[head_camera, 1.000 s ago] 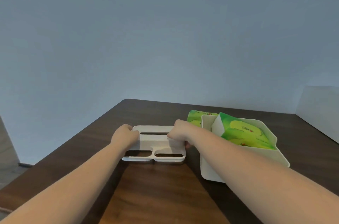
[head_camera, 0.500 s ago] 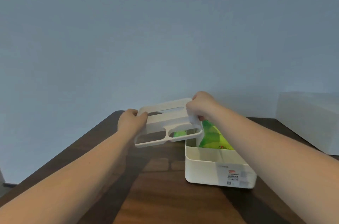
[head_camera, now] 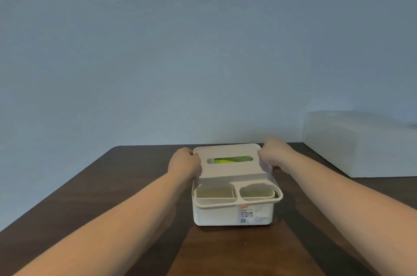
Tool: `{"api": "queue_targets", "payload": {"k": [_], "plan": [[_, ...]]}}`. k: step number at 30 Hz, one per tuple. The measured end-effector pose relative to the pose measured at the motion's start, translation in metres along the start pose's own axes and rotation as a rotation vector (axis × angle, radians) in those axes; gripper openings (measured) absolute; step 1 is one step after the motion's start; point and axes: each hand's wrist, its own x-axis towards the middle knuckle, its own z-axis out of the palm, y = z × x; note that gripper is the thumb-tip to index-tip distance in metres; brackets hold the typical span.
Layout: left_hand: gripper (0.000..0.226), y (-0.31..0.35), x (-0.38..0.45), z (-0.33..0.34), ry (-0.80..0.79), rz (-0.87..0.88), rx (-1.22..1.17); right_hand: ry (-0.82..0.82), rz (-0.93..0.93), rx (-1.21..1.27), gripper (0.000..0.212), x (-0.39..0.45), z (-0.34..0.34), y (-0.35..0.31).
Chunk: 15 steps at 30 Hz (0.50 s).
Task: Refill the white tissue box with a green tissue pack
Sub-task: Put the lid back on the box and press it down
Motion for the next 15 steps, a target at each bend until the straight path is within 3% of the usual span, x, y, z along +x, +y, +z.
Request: {"api": "queue_targets", "payload": {"k": [9, 12, 15], "plan": [[0.023, -0.002, 0.016, 0.009, 0.011, 0.005, 0.182, -0.017, 0.011, -0.015, 0.005, 0.012, 0.009, 0.009], [0.024, -0.006, 0.021, 0.007, 0.002, -0.029, 0.227, -0.023, 0.026, -0.007, 0.023, 0.014, 0.013, 0.005], [0.025, -0.006, 0.024, 0.007, -0.010, -0.047, 0.240, -0.022, 0.040, -0.017, 0.023, 0.014, 0.016, 0.003]]}}
